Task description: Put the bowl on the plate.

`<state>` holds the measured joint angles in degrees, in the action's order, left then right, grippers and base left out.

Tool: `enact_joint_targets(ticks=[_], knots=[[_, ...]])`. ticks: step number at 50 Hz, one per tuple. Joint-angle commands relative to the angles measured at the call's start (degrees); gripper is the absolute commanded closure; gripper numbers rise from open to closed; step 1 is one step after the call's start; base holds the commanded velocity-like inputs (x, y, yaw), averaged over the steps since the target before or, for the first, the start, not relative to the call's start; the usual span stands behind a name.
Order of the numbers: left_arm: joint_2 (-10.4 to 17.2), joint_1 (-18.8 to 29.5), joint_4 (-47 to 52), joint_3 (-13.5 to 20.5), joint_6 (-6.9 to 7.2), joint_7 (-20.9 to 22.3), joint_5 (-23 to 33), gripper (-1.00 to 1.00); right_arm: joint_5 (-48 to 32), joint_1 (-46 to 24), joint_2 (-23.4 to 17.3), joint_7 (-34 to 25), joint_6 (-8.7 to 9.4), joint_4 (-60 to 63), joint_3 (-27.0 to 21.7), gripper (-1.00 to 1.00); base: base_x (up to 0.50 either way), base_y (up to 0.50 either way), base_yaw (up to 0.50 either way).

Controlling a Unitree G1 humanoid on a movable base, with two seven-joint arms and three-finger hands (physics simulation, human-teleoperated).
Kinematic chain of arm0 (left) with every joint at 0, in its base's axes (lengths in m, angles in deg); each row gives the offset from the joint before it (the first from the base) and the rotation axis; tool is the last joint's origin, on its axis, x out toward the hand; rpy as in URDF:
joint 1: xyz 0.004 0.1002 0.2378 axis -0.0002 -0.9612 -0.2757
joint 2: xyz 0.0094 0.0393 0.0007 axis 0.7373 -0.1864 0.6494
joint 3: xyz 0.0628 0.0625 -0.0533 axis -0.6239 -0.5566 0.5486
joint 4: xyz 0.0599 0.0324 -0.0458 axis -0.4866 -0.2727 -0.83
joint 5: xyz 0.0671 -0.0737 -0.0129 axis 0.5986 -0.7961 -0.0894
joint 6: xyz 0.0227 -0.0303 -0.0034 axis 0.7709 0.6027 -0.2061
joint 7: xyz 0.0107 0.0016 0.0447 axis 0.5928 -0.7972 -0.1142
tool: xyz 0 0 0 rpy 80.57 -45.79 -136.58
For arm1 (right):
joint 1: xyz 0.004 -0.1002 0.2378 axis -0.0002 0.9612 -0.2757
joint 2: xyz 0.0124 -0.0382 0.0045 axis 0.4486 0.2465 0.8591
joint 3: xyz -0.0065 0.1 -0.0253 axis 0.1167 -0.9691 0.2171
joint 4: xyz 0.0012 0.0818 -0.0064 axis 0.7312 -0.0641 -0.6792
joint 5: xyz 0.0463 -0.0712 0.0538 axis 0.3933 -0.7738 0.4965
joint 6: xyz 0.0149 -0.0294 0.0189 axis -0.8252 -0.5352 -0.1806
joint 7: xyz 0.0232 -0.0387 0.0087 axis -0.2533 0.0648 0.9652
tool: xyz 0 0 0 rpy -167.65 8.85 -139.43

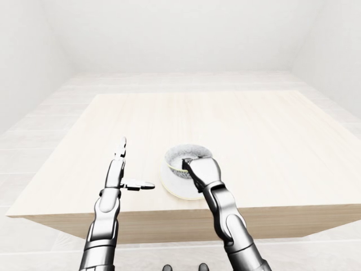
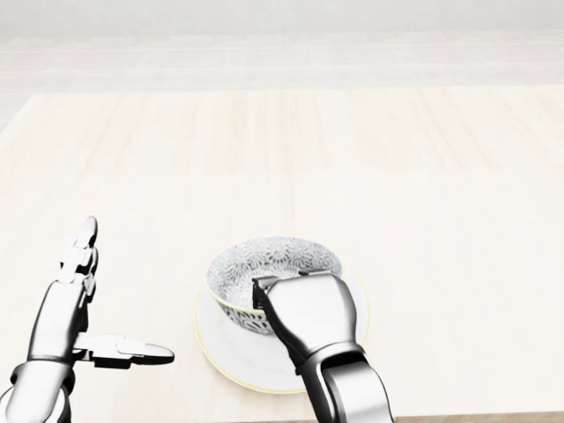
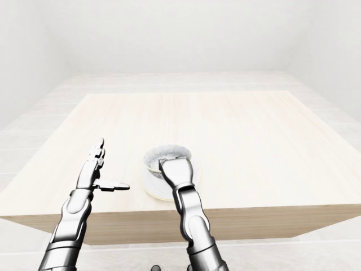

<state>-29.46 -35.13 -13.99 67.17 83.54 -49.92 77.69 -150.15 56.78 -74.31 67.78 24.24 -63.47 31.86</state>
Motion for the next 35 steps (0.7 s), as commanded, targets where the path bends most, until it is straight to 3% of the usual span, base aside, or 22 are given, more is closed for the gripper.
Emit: enact_joint_targets(ticks=[1, 35], knots=[[0.05, -0.23, 0.65, 0.14, 0.0, 0.11, -0.04, -1.0, -1.39, -0.28, -0.05, 1.41, 0.0, -0.05, -0.01, 0.44, 0.0, 0.0, 0.0], [-0.28, -0.33, 1.4, -0.05, 0.0, 0.22, 0.11, -1.0, -0.64, 0.46, -0.41, 2.07, 0.0, -0.03, 0.04, 0.31, 0.0, 0.0, 0.0]])
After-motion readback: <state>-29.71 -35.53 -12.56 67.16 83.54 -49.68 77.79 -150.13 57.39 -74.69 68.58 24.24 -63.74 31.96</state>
